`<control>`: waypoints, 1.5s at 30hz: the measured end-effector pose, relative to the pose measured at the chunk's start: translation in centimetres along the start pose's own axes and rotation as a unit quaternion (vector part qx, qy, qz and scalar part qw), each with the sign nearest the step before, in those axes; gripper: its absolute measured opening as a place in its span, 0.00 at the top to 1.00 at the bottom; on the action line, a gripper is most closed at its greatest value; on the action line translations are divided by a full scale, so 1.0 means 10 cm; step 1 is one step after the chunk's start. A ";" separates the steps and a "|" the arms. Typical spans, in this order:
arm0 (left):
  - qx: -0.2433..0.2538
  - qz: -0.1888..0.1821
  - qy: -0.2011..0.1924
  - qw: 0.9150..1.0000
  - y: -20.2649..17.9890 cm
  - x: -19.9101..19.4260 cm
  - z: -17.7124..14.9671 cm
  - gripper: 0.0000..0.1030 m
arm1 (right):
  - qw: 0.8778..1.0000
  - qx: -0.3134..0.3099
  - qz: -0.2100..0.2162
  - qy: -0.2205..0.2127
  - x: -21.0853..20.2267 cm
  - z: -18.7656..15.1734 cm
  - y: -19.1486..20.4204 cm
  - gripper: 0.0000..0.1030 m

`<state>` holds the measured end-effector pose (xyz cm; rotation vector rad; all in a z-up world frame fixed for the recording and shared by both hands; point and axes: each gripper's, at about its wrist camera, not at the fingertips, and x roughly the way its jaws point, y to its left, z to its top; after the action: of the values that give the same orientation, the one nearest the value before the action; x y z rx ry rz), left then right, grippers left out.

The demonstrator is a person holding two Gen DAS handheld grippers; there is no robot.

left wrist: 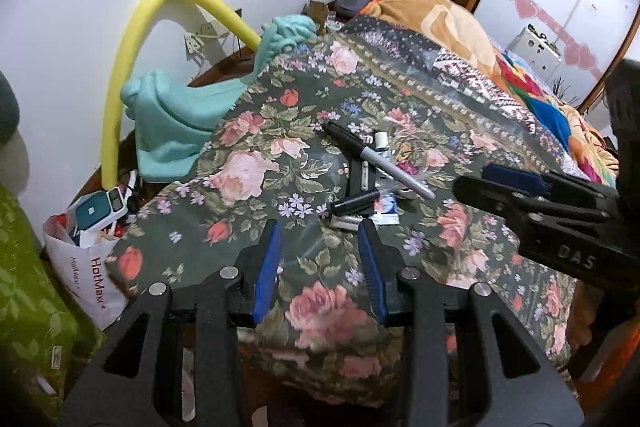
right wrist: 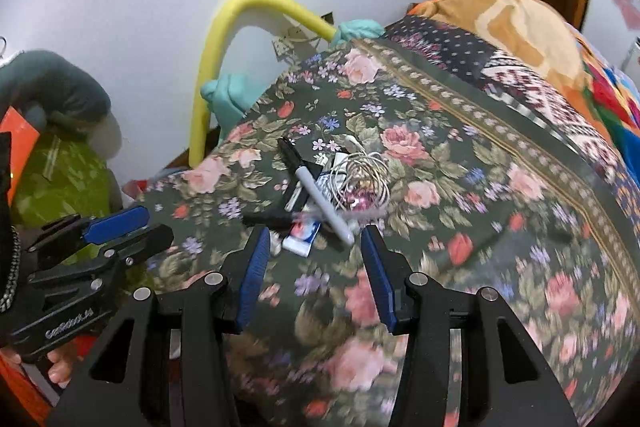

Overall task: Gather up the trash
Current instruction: 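Return to the bed and grasp a clear pen with the left gripper, then grasp the black marker with the right gripper while the left gripper holds the pen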

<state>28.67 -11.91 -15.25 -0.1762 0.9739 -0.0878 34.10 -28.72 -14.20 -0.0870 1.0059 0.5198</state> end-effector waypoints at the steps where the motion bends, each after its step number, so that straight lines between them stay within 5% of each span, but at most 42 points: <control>1: 0.000 0.000 0.004 1.000 0.01 0.07 0.01 0.62 | 1.000 -0.005 0.004 0.004 0.10 0.04 -0.01 0.57; 10: -0.002 -0.006 0.025 1.000 0.12 0.44 0.10 0.62 | 0.998 -0.041 0.023 0.035 0.70 0.21 0.04 0.78; 12: 0.001 -0.008 0.027 1.000 0.12 0.49 0.10 0.62 | 0.998 -0.051 0.023 0.037 0.77 0.20 0.07 0.90; 20: 0.032 -0.033 0.031 0.998 -0.04 0.59 0.23 0.63 | 0.999 -0.044 0.023 -0.002 0.54 0.13 0.01 0.90; 26: 0.086 -0.046 0.040 0.994 -0.31 0.73 0.32 0.62 | 0.999 0.019 0.009 -0.028 0.15 0.00 -0.36 0.90; 31: 0.113 -0.056 0.077 0.989 -0.51 0.94 0.22 0.63 | 0.999 0.047 -0.010 -0.012 0.13 -0.14 -0.60 0.90; 34: 0.110 -0.068 0.086 0.988 -0.57 0.93 0.15 0.81 | 0.998 0.057 -0.021 0.004 0.13 -0.29 -0.71 0.90; 37: 0.115 -0.073 0.089 0.987 -0.64 0.87 0.07 0.87 | 0.998 0.065 -0.018 0.015 0.14 -0.38 -0.77 0.90; 45: 0.120 -0.088 0.116 0.982 -0.81 0.96 0.00 0.87 | 0.995 0.087 0.015 0.047 0.28 -0.46 -0.86 0.90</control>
<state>34.03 -21.28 -21.53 -0.0294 1.1687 -0.3926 35.59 -36.55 -20.44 0.0589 1.1418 0.4572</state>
